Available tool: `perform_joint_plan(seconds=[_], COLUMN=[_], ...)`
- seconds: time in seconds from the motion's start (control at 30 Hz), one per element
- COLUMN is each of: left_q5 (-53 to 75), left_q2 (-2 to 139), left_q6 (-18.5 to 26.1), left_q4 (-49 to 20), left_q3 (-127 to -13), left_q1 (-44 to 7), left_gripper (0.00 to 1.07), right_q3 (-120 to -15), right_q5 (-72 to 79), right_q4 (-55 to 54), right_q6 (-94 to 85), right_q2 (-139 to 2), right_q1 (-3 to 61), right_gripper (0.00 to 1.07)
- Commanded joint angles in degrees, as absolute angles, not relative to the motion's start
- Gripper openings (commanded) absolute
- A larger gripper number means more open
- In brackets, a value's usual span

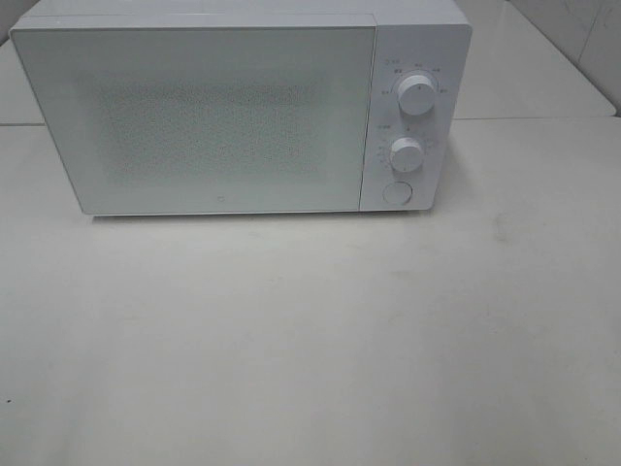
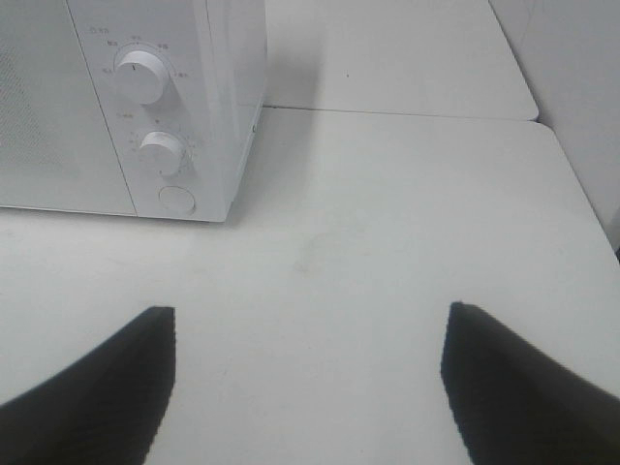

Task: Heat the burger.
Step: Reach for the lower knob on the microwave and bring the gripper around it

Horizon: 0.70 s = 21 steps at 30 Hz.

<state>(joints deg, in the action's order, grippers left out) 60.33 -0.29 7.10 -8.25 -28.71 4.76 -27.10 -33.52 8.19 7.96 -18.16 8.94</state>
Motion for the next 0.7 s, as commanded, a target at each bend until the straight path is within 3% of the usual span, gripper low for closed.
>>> perform_joint_plan(seconds=[0.03, 0.7], left_q5=[59.5, 59.5], left_q2=[-1.7, -1.7], left_q6=[6.7, 6.7], left_q4=[-8.6, -8.6], left_q3=[-28.5, -28.5], left_q1=[4.8, 4.8], left_gripper=[1.00, 1.00], right_q3=[-26.6, -26.6], right_q5=[-26.4, 7.1], right_q4=[8.3, 8.5], right_q6=[8.5, 8.5], right_q2=[-24.2, -49.2], right_q1=[8.8, 8.8], right_gripper=[0.75, 0.75])
